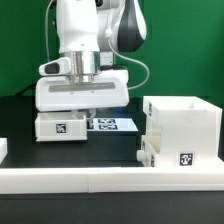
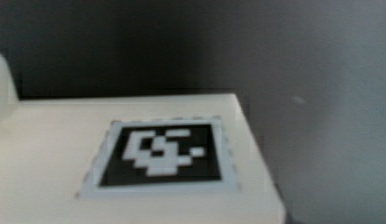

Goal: Assemble drawer

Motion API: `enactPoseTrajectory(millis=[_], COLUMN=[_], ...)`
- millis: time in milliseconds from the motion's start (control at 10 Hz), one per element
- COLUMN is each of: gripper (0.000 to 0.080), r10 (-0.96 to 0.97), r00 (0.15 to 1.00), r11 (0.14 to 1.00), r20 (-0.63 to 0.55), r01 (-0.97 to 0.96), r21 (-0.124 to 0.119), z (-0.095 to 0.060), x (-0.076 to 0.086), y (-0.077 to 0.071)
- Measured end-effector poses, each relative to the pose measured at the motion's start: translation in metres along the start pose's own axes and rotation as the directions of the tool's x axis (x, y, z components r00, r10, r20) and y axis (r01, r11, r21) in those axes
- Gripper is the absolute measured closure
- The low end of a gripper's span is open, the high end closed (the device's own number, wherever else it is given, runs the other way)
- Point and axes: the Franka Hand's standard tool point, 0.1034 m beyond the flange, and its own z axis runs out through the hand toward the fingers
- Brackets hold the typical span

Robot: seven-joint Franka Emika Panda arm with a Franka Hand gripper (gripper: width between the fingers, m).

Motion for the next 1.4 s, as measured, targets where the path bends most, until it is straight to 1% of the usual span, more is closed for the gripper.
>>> enactPoseTrajectory(millis=[100,200,300,600,700,800,900,1000,1100,1200,1300,1400], gripper=[0.0758,0.0758,0.0758,0.0758,0.0758,0.0758,0.0758,0.0758,0.0758,0.0758,0.0758,0.0758], r10=[-0.02,-0.028,-0.038,-0.069,-0.104,-0.205,-0.354,-0.465,-0.58,-0.65,-0.717,-0.768], r00=[1.0,0.999,0.998,0.997,0.994,0.978,0.935,0.885,0.814,0.759,0.696,0.639], r11=[1.0,0.999,0.998,0.996,0.993,0.978,0.934,0.883,0.813,0.759,0.697,0.639], r20=[0.017,0.03,0.04,0.036,0.036,0.031,0.019,0.029,0.031,0.039,0.041,0.036], r01=[0.02,0.027,0.036,0.067,0.102,0.203,0.352,0.462,0.576,0.645,0.712,0.763], r21=[0.017,0.036,0.052,0.052,0.053,0.056,0.055,0.078,0.09,0.094,0.089,0.094], z=[-0.009,-0.019,-0.025,-0.023,-0.023,-0.02,-0.014,-0.011,-0.013,-0.015,-0.017,-0.016], x=[0.012,0.028,0.042,0.041,0.041,0.039,0.034,0.034,0.041,0.051,0.053,0.051], y=[-0.006,-0.009,-0.013,-0.013,-0.013,-0.009,0.003,0.01,0.013,0.013,0.012,0.013])
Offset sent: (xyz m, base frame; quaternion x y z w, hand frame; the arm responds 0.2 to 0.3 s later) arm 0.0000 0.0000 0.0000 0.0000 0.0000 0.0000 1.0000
